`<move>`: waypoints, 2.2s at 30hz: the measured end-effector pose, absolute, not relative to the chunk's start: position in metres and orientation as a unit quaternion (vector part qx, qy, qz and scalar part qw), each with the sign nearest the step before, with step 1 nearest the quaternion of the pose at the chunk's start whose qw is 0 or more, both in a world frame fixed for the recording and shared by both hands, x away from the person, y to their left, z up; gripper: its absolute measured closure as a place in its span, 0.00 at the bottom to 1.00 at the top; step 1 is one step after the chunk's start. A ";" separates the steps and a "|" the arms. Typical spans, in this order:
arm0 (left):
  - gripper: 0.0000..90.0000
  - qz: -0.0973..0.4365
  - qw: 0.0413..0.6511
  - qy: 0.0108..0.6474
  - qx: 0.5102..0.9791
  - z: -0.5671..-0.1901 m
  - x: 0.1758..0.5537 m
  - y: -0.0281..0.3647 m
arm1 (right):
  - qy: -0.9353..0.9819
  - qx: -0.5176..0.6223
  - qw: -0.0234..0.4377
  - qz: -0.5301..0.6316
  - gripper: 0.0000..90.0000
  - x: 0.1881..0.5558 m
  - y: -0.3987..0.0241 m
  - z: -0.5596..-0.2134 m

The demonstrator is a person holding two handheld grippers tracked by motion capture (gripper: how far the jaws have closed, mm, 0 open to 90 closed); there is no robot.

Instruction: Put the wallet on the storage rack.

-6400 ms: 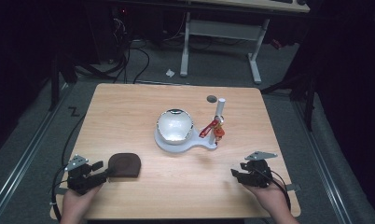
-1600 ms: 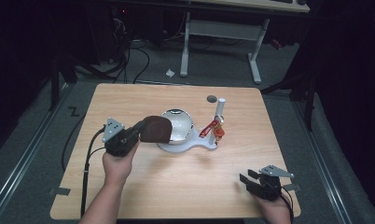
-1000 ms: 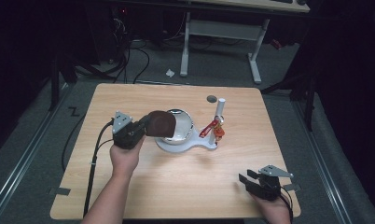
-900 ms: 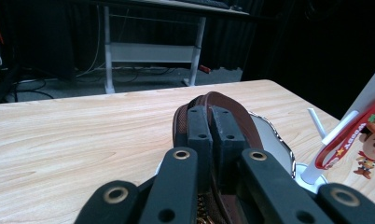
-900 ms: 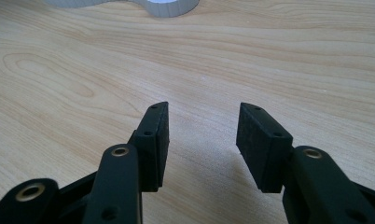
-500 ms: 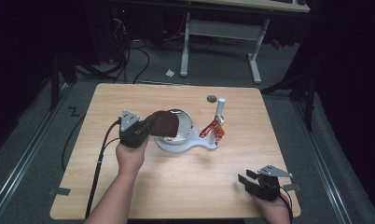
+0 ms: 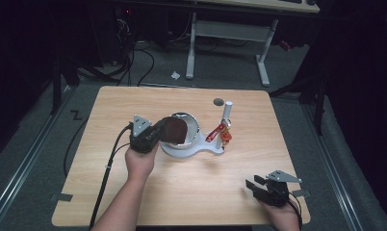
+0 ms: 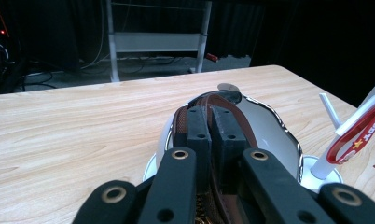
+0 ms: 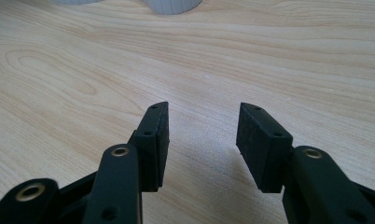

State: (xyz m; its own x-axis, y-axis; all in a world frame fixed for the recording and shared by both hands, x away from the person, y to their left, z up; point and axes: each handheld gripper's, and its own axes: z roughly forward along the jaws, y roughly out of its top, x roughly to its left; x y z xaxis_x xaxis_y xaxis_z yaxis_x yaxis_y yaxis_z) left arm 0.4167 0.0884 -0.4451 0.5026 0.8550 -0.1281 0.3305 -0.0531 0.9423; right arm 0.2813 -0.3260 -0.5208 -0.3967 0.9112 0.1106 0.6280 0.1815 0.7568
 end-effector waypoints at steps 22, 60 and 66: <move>0.67 0.215 0.547 0.433 0.683 -0.450 0.423 0.082 | 0.746 0.517 0.188 0.375 0.60 0.282 -0.325 -0.522; 0.43 0.211 0.510 0.396 0.733 -0.436 0.397 0.106 | 0.750 0.513 0.188 0.372 0.60 0.282 -0.323 -0.522; 0.39 0.203 0.510 0.397 0.735 -0.443 0.389 0.116 | 0.750 0.514 0.187 0.371 0.60 0.281 -0.323 -0.522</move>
State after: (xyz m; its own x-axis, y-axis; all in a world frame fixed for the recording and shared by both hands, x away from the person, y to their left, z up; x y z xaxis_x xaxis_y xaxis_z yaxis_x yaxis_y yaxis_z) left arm 0.3890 0.1158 -0.4425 0.6030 0.7906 -0.1061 0.3760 -0.1644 0.9119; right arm 0.2814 -0.3226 -0.5220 -0.4012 0.9105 0.1005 0.6327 0.1961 0.7491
